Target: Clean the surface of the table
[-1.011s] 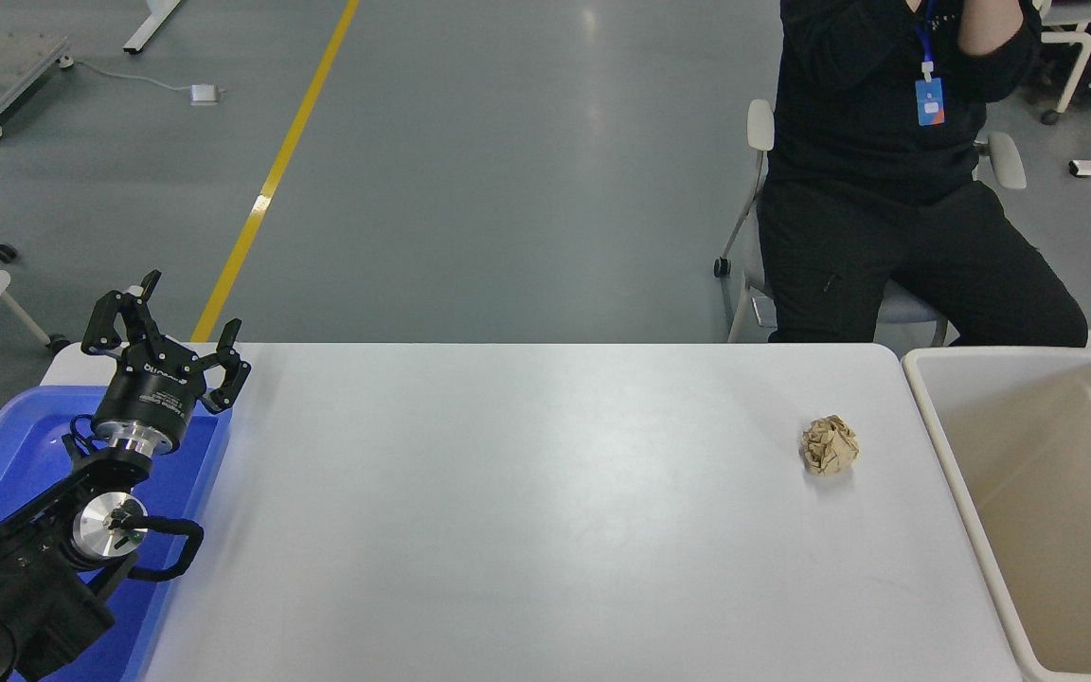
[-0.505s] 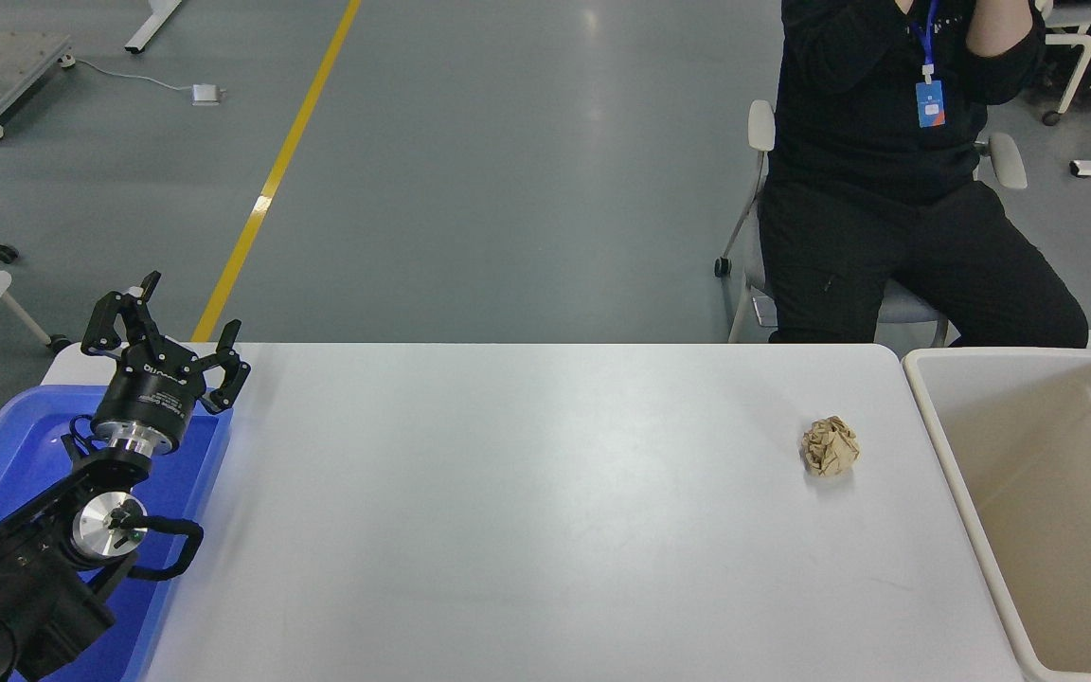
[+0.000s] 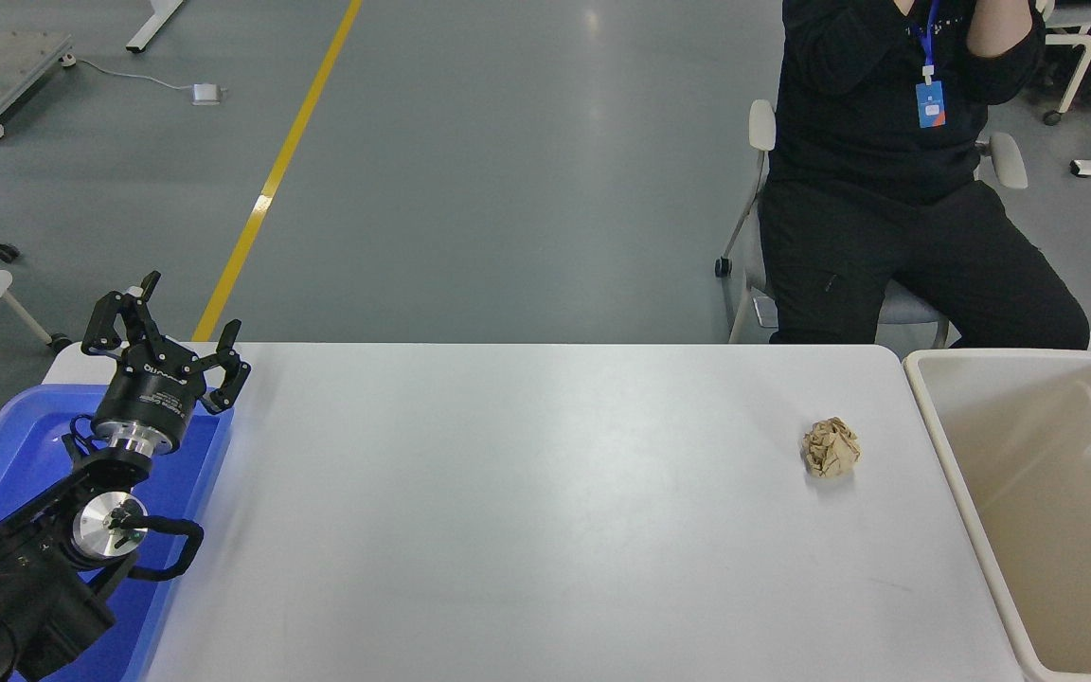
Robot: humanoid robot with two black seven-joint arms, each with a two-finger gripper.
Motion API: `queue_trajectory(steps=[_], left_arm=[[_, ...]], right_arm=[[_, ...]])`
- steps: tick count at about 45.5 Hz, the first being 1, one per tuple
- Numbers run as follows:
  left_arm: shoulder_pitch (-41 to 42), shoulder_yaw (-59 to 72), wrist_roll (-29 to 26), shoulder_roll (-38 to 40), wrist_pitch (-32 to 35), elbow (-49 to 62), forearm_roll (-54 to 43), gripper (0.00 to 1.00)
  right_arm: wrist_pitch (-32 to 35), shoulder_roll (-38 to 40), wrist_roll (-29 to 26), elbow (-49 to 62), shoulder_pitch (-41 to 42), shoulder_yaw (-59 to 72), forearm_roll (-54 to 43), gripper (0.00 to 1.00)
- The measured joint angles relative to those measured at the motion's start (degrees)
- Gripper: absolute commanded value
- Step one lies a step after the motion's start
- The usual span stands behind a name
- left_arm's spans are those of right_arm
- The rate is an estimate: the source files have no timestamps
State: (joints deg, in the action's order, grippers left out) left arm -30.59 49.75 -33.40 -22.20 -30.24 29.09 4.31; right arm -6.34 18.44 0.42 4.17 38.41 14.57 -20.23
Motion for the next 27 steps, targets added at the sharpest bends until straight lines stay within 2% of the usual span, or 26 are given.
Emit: queue_trajectory(steps=[25,26,27], left_arm=[[0.0,0.0,0.0,0.03,0.0,0.0,0.0,1.0],[0.0,0.0,0.0,0.03,0.0,0.0,0.0,1.0],[0.0,0.0,0.0,0.03,0.0,0.0,0.0,1.0]], right_arm=[[-2.19,-3.75,-0.06,-0.21,-3.22,0.09,0.44,0.0],[-2.25,-3.78,-0.07,-0.17,-3.25,0.05,0.45,0.04],[-2.3,-3.79,-0.07,-0.12,-3.27,0.02,0.46,0.13]])
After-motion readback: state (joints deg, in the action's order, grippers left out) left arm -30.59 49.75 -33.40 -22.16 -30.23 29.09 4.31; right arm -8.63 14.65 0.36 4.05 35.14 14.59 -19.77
